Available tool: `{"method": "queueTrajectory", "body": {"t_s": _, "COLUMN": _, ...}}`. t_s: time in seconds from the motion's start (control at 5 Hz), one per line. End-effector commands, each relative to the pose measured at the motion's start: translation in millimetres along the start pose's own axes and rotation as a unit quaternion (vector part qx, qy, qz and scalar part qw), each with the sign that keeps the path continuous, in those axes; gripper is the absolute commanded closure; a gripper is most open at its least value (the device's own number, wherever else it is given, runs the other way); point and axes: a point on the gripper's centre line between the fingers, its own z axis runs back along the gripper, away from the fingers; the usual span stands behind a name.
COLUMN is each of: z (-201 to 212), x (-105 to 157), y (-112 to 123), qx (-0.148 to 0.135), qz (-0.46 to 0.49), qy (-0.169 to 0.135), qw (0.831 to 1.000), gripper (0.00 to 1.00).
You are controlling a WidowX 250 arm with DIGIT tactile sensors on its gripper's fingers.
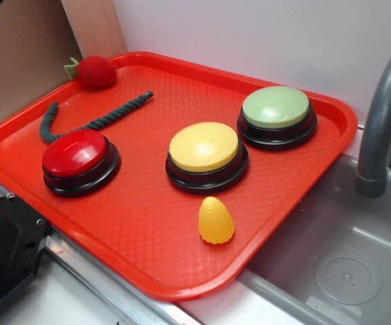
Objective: Push the yellow button.
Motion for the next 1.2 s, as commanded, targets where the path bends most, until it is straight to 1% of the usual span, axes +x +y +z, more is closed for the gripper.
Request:
{"method": "queueTrajectory", "body": {"t_s": 0.0, "z": 0.0, "x": 0.0, "y": 0.0, "qx": 0.000, "qz": 0.000, "qy": 0.000, "qw": 1.000, "gripper": 0.00}}
{"method": "queueTrajectory", "body": {"t_s": 0.2, "z": -52.6, "x": 44.3, "y": -49.1, "qx": -0.019, "qz": -0.124, "qy": -0.018, "qw": 0.992, "gripper": 0.00}}
{"method": "queueTrajectory", "body": {"t_s": 0.4, "z": -83.8, "x": 86.3, "y": -86.8, "qx": -0.016, "qz": -0.209, "qy": -0.068, "qw": 0.975, "gripper": 0.00}}
{"method": "queueTrajectory", "body": {"t_s": 0.6, "z": -117.3, "x": 115.3, "y": -98.4, "qx": -0.024, "qz": -0.221, "qy": -0.076, "qw": 0.972, "gripper": 0.00}}
{"method": "queueTrajectory", "body": {"t_s": 0.8, "z": -144.9, "x": 122.3, "y": -92.1, "qx": -0.021, "qz": -0.218, "qy": -0.067, "qw": 0.973, "gripper": 0.00}}
{"method": "queueTrajectory", "body": {"t_s": 1.0, "z": -164.4, "x": 124.5, "y": -86.9, "qx": -0.018, "qz": -0.218, "qy": -0.045, "qw": 0.975, "gripper": 0.00}}
